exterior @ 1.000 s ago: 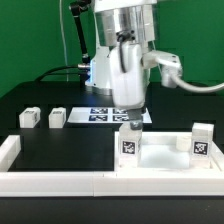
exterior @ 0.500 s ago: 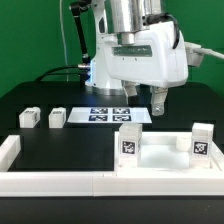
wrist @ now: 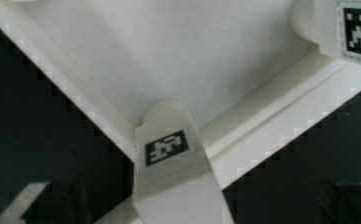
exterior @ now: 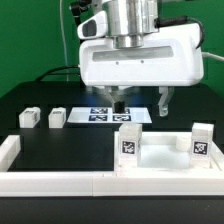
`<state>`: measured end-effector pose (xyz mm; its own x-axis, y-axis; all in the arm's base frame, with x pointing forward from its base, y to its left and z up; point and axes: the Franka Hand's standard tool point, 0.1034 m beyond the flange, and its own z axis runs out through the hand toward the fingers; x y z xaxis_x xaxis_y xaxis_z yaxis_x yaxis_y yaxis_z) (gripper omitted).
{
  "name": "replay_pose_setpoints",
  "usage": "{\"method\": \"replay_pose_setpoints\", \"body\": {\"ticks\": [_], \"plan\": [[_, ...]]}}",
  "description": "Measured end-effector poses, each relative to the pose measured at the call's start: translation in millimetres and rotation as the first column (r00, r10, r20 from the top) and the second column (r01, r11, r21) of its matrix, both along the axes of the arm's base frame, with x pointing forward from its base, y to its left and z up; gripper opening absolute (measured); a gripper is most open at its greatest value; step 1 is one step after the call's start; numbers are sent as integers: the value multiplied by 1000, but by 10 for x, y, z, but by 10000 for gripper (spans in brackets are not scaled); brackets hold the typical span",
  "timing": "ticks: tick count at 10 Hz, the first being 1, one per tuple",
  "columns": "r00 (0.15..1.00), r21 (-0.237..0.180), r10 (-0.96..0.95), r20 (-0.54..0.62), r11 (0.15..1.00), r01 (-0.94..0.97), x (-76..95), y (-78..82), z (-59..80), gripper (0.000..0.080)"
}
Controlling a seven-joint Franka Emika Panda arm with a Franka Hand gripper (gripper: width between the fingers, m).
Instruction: Assemble square table
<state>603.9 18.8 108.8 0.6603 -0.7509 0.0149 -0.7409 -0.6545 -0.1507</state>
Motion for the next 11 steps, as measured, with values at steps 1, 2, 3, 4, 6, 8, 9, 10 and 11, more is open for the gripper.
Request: {"method": "replay_pose_setpoints", "body": {"ticks": [1, 2, 3, 4, 6, 8, 9, 10, 11], "plan": [[1000, 0, 0, 0, 1000, 0, 0, 0, 0, 649], [1000, 0, 0, 0, 1000, 0, 0, 0, 0, 649], [1000, 0, 0, 0, 1000, 0, 0, 0, 0, 649], [1000, 0, 0, 0, 1000, 0, 0, 0, 0, 649], [1000, 0, 0, 0, 1000, 0, 0, 0, 0, 649], [1000, 0, 0, 0, 1000, 0, 0, 0, 0, 649], [967, -53, 254, 31, 966, -252, 0, -16, -48, 649], [952, -64, 304, 25, 951, -302, -75, -32, -80, 649], [905, -83, 426, 9, 902, -424, -188, -54, -125, 649]]}}
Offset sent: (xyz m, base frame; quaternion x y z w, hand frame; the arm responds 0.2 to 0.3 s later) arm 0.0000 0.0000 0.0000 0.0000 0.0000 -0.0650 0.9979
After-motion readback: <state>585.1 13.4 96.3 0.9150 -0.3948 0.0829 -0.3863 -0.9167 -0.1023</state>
